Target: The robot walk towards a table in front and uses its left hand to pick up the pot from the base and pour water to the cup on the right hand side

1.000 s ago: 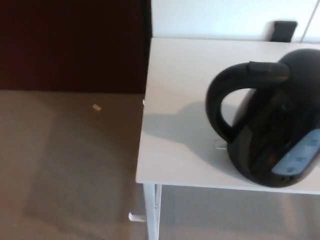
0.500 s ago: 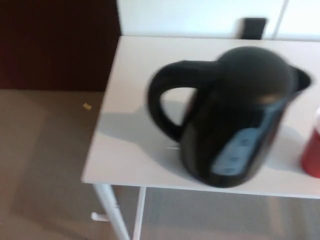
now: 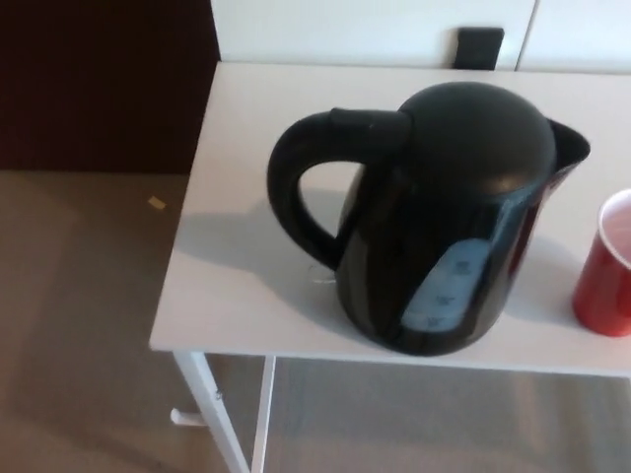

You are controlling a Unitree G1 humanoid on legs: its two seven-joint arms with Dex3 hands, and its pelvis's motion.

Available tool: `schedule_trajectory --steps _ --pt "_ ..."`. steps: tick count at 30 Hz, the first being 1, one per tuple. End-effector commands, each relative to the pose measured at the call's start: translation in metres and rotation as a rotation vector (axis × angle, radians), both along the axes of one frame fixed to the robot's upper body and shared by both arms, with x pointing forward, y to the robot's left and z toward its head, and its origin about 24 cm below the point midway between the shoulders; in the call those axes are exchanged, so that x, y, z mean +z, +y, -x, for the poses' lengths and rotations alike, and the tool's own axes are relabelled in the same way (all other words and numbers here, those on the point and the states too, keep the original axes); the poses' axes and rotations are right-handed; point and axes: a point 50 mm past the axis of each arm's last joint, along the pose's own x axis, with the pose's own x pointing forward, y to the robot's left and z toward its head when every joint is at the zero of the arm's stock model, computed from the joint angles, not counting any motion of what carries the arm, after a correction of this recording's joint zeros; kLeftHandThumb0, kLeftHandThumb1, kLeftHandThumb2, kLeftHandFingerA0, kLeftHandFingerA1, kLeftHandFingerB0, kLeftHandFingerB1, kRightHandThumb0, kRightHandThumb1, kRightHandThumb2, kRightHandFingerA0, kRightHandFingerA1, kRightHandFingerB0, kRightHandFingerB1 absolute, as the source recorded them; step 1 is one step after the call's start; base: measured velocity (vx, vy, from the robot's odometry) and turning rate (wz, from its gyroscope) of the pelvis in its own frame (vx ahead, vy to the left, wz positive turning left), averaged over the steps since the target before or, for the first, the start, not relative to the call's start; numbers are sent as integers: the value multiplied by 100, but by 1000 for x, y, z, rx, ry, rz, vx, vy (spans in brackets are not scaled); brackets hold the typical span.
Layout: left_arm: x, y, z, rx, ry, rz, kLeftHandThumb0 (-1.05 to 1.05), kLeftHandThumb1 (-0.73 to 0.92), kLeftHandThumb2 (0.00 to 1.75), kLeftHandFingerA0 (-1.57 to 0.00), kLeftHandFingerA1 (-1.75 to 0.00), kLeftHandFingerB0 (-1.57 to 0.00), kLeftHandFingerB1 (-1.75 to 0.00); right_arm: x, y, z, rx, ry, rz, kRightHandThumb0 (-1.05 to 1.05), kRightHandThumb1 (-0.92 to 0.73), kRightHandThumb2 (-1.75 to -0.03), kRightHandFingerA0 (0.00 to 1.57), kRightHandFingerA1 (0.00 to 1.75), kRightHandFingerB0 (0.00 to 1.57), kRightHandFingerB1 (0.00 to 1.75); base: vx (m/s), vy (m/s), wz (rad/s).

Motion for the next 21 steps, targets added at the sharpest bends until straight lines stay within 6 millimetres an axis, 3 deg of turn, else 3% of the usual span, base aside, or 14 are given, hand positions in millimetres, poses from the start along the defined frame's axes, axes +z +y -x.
schedule_trajectory --steps 1,2,3,4,7,8,17,18,21 --pt "3 4 -2 -16 -9 -25 -53 39 79 -49 -53 -35 -50 2 -4 -1 2 -10 9 -58 -42 -60 83 69 46 59 -39 -14 11" --pt "4 4 -3 -21 -13 -24 -53 39 79 -49 -53 -35 -50 2 -4 -2 1 -12 7 -58 -42 -60 83 69 46 59 -75 -166 -28" --pt "4 4 -3 -32 -16 -24 -48 52 56 -52 -37 -41 -36 2 -4 -2 0 -13 4 -59 -42 -60 83 70 45 60 -60 -62 13" --pt "4 4 -2 -33 -19 -21 -53 38 79 -49 -53 -35 -50 2 -3 -2 -4 -14 0 -55 -40 -61 85 73 46 61 -69 -54 8" --pt "4 4 -5 -21 -24 -23 -51 38 78 -48 -53 -35 -50 3 -3 -5 8 -15 14 -60 -41 -62 83 73 45 60 12 -74 -1" --pt "4 4 -5 -20 -29 -24 -44 51 56 -57 -40 -41 -37 3 -3 -6 8 -14 17 -60 -41 -63 83 72 47 61 81 -104 5" --pt "5 5 -7 -27 -31 -24 -45 52 57 -55 -37 -40 -36 4 -2 -11 22 -19 25 -60 -41 -63 85 71 49 62 0 0 0" --pt "5 4 -9 -25 -35 -28 -51 40 77 -46 -51 -35 -48 5 -2 -13 21 -20 16 -59 -42 -62 84 70 48 61 0 0 0" --pt "5 4 -9 -25 -35 -29 -51 40 77 -46 -51 -35 -48 5 -2 -14 21 -19 15 -59 -42 -62 84 70 48 61 0 0 0"
